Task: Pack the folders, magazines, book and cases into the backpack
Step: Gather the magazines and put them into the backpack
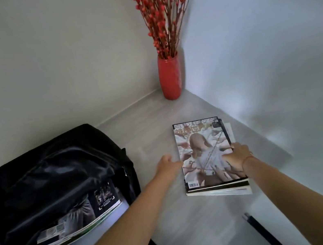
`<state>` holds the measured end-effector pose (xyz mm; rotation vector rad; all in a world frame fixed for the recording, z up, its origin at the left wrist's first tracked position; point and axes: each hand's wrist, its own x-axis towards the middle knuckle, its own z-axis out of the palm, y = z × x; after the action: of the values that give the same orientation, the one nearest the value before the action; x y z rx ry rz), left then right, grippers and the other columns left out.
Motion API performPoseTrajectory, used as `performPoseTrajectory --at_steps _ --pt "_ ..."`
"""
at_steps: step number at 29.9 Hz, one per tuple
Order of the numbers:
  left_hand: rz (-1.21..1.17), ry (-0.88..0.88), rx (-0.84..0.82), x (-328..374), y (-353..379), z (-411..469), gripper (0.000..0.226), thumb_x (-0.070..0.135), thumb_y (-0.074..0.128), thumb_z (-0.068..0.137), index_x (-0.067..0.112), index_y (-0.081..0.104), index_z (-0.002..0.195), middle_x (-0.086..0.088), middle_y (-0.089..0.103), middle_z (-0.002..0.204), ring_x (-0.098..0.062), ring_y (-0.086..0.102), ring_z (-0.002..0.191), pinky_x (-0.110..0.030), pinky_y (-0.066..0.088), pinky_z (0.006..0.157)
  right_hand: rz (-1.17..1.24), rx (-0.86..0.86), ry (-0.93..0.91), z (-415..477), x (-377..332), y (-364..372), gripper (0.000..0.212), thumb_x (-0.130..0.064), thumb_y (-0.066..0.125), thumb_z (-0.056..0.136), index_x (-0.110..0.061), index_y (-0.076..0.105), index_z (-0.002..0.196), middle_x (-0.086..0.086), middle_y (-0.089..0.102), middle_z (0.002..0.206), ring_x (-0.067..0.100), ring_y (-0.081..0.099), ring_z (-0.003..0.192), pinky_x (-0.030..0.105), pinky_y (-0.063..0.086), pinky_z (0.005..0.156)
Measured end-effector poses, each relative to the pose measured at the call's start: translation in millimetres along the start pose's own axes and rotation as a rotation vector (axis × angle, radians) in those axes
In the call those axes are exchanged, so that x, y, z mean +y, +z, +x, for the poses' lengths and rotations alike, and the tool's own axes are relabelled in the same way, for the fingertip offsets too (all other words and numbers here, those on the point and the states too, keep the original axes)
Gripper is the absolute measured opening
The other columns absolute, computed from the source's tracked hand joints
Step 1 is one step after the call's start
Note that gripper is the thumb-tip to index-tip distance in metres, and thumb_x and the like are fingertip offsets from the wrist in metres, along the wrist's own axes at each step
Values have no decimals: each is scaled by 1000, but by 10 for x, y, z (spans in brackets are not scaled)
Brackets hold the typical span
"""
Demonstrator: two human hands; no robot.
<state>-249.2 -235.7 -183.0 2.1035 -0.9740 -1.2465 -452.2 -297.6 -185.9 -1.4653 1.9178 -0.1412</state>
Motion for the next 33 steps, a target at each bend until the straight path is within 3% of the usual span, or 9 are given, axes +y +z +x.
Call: performPoseTrajectory --at_steps 3,4,8,12,16,21,27,30,33 --pt "-105 -68 29 94 332 227 7 10 62 84 10 55 83 -4 55 84 -23 56 84 -12 44 64 75 -42 65 290 279 -147 48 -16 63 78 -5 51 123 18 56 120 34 55 107 30 48 80" --pt "-161 -81 45 113 368 258 17 5 61 83 10 49 72 -4 48 73 -20 51 67 -5 41 52 131 -50 69 343 294 -161 48 -16 63 78 -4 48 122 16 55 117 31 55 100 26 44 69" --pt "-539 -227 -40 331 544 376 21 -2 60 82 2 62 102 -22 61 89 -30 62 72 -37 57 58 434 -190 129 608 377 -286 35 -19 69 78 -7 49 104 3 42 71 18 44 70 29 47 71" --pt "-683 -346 -168 413 563 448 12 4 56 87 11 65 87 -8 67 62 -20 64 53 -31 54 40 653 -283 225 699 453 -320 25 -10 72 76 0 68 99 9 55 72 22 48 66 29 45 67" --pt "-492 -327 -134 433 805 480 24 6 63 85 5 55 108 -11 58 102 -24 55 82 -34 52 57 682 -370 160 745 467 -255 29 8 50 86 4 66 110 16 63 100 24 58 80 30 49 73" --pt "-495 -242 -18 418 834 356 41 0 65 83 12 47 118 -8 57 106 -21 53 81 -32 48 59 528 -215 106 702 406 -119 41 10 44 78 -7 53 114 13 63 104 27 62 85 36 52 72" --pt "-550 -46 28 356 452 175 43 2 67 84 6 50 123 -11 63 109 -23 63 88 -40 56 74 987 -404 -141 584 205 -334 35 23 50 79 -8 61 93 6 74 74 15 69 75 24 58 67" --pt "-597 16 84 464 205 109 35 -4 65 83 2 53 115 -21 63 108 -31 63 97 -47 53 90 974 -451 -322 491 -17 -453 39 23 46 82 -12 61 90 2 73 78 14 68 78 27 56 79" --pt "-661 76 79 552 55 51 24 -9 61 84 15 59 86 -14 63 88 -25 65 81 -28 57 70 988 -483 -418 416 -144 -461 43 24 43 82 -14 60 89 -5 75 71 7 71 69 20 56 61"
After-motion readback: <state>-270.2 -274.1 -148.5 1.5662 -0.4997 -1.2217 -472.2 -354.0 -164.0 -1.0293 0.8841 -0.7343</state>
